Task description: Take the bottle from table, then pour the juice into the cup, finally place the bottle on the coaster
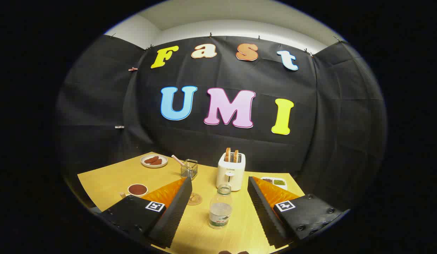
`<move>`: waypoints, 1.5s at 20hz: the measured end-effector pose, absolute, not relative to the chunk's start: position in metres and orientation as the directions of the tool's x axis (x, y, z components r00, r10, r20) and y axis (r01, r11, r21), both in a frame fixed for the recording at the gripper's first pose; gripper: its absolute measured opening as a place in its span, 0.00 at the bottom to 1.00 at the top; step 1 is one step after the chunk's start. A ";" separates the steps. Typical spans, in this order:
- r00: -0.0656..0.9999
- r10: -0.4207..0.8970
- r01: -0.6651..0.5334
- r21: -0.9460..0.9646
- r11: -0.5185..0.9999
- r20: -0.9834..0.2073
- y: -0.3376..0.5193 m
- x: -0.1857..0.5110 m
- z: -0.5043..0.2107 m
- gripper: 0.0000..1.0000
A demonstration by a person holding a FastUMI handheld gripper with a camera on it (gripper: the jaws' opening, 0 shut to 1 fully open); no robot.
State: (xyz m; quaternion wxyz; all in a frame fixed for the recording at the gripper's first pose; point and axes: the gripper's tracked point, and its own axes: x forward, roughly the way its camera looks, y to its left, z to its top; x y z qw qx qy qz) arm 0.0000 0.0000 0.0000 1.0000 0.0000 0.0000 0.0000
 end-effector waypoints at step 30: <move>0.997 -0.048 0.049 0.009 0.999 -0.052 -0.001 0.028 -0.029 0.97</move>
